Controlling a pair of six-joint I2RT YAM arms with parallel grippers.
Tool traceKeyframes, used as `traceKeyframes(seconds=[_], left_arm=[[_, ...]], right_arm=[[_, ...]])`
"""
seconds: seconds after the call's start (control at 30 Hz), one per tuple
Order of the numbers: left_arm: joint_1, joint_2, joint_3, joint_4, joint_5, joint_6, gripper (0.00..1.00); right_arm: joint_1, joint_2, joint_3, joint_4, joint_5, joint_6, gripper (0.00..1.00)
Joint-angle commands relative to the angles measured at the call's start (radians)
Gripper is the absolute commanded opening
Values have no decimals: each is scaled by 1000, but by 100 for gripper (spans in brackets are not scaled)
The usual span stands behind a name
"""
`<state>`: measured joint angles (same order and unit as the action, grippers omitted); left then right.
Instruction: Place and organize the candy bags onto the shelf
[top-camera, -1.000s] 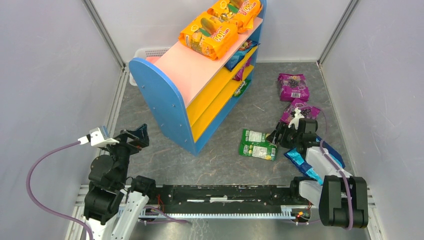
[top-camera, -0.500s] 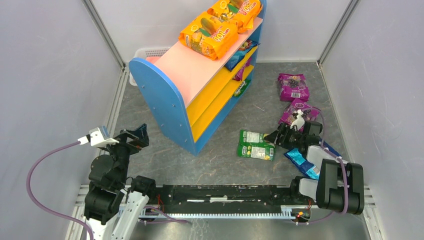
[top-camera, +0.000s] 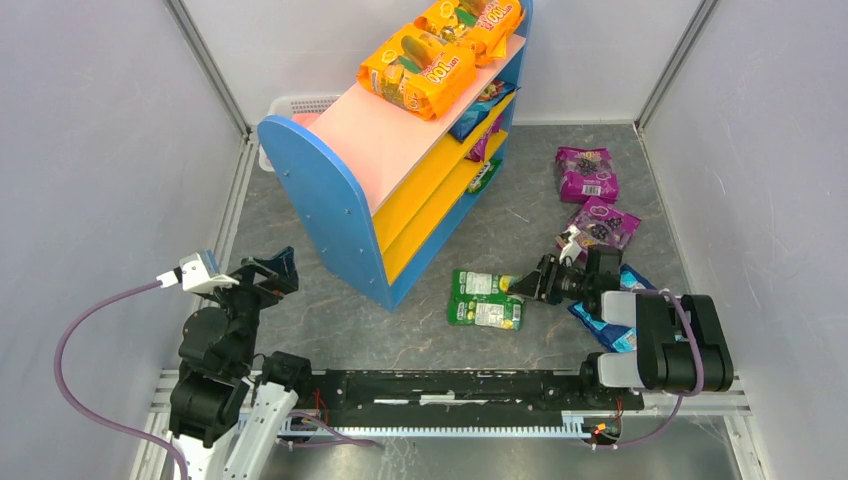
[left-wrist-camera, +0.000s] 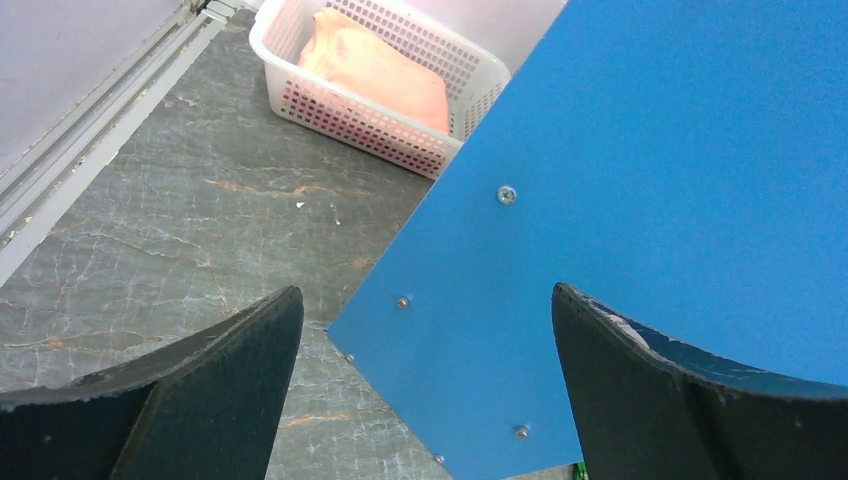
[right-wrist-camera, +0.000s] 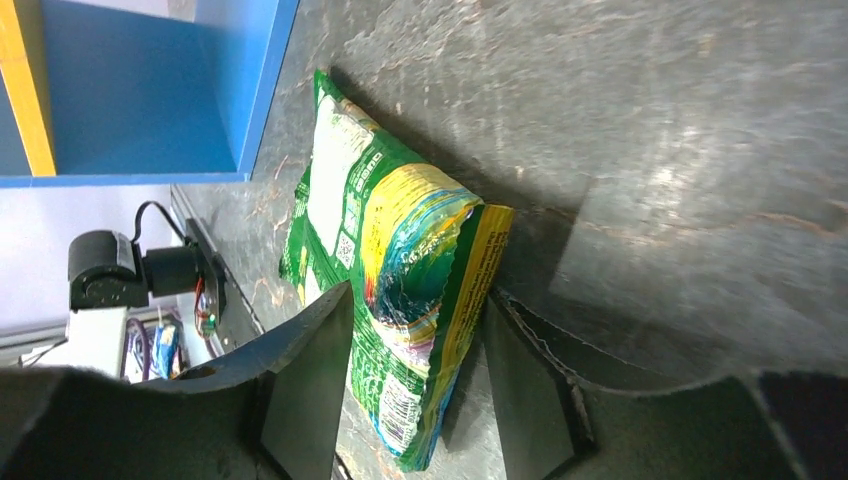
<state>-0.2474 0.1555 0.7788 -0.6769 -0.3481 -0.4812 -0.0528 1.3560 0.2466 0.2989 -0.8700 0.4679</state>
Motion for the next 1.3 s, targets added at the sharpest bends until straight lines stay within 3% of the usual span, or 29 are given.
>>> traceKeyframes(seconds=[0.0,0.13,0.43,0.57,0.77,1.27], left_arm=[[8,16,1,42,-9,29,100],[10,16,0,42,-9,30,100],[13,18,0,42,-11,29,100],[14,18,1,42,-11,29,100],[14,19,0,41,-7,29,100],[16,12,-1,42,-12,30,100]], right_arm=[[70,73,-52,-58,87,-19,56],[122,83,-82,12,103,32,44],[143,-2,-52,46,90,138,8],[144,-87,-20,29,78,205,1],[152,-158,52,100,89,357,0],[286,47,368,394,124,668,0]])
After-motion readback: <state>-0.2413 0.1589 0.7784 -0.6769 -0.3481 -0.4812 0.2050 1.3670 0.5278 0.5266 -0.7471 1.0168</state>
